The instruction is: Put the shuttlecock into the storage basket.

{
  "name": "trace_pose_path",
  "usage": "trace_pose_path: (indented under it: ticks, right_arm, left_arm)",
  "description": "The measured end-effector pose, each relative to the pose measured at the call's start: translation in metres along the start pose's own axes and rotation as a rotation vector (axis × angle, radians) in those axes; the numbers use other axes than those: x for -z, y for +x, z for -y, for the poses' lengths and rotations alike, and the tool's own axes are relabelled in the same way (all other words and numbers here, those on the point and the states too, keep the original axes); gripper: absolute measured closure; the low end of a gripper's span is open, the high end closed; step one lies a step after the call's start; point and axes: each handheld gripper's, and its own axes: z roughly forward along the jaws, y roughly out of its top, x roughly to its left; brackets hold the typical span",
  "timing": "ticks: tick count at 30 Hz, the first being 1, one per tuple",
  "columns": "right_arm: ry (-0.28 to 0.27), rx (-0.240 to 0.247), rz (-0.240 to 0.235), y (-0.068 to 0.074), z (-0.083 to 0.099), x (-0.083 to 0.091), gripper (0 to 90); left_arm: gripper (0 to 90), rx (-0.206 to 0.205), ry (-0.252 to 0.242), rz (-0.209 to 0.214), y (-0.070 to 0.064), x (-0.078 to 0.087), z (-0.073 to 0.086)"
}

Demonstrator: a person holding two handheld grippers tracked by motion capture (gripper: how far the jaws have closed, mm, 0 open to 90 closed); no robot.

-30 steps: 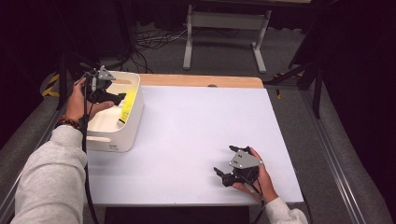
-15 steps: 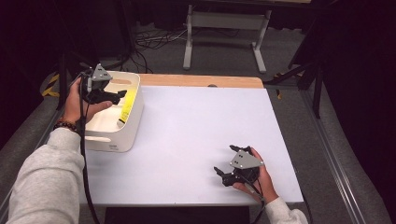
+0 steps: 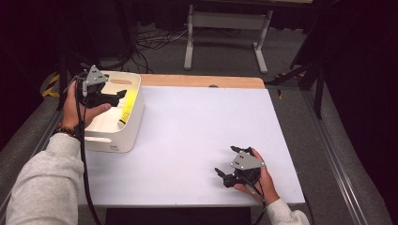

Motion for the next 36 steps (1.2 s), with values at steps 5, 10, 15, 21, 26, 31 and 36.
trace_pose_path:
  ticks: [5,10,15,21,26,31,36]
  right_arm:
    - [0.001,0.004,0.001,0.001,0.000,-0.001,8.1]
    - [0.000,0.006,0.001,0.001,-0.001,-0.001,8.1]
    - [-0.004,0.007,0.004,0.001,-0.001,0.000,8.1]
    - [-0.013,0.010,0.008,0.002,-0.001,0.001,8.1]
    - [-0.025,0.010,0.016,0.002,-0.002,0.002,8.1]
    - [-0.061,0.007,0.036,0.002,-0.004,0.006,6.9]
    - [-0.065,-0.006,0.044,0.000,-0.004,0.006,5.8]
  left_arm:
    - [19.6,0.012,-0.039,0.016,-0.001,0.009,0.000]
    - [18.9,0.006,-0.060,0.021,-0.005,0.016,-0.001]
    - [16.9,0.020,-0.081,0.024,-0.006,0.020,0.001]
    - [13.0,0.033,-0.114,0.019,-0.007,0.025,0.005]
    - [9.7,0.050,-0.134,0.019,-0.007,0.029,0.007]
    - [5.9,0.040,-0.147,0.049,-0.011,0.033,0.010]
    - [5.6,0.047,-0.175,0.060,-0.014,0.037,0.012]
